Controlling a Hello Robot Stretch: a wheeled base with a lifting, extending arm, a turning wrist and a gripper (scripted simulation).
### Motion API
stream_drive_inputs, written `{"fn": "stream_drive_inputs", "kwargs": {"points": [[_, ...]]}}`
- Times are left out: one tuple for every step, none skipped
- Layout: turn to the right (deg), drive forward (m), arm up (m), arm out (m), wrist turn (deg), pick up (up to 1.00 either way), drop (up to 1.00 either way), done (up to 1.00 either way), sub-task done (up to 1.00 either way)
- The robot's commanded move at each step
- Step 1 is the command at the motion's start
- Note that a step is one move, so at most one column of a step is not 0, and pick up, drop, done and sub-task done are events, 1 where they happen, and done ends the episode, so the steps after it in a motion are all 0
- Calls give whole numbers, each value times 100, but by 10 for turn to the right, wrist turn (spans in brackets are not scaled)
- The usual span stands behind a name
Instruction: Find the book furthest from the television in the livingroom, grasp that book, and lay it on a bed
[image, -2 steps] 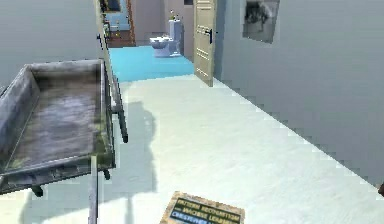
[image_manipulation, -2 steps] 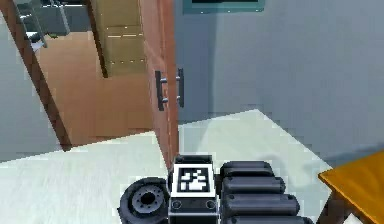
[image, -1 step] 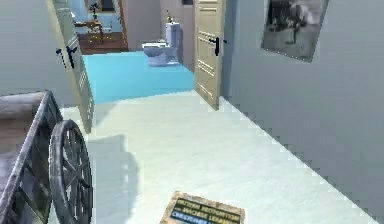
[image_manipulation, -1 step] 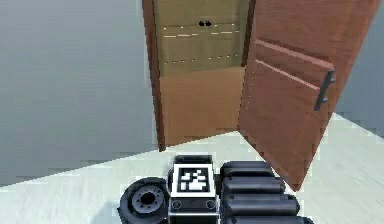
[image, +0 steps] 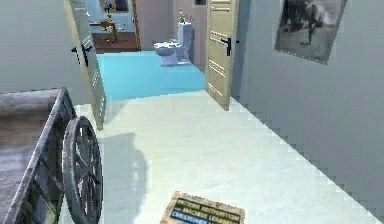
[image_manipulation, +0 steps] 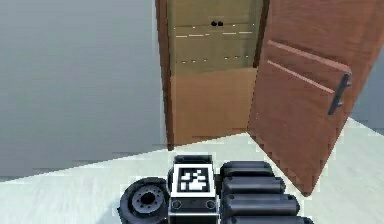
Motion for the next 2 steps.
{"fn": "stream_drive_inputs", "kwargs": {"points": [[0,70,0,0,0,0,0,0,0],[-150,0,0,0,0,0,0,0,0]]}}
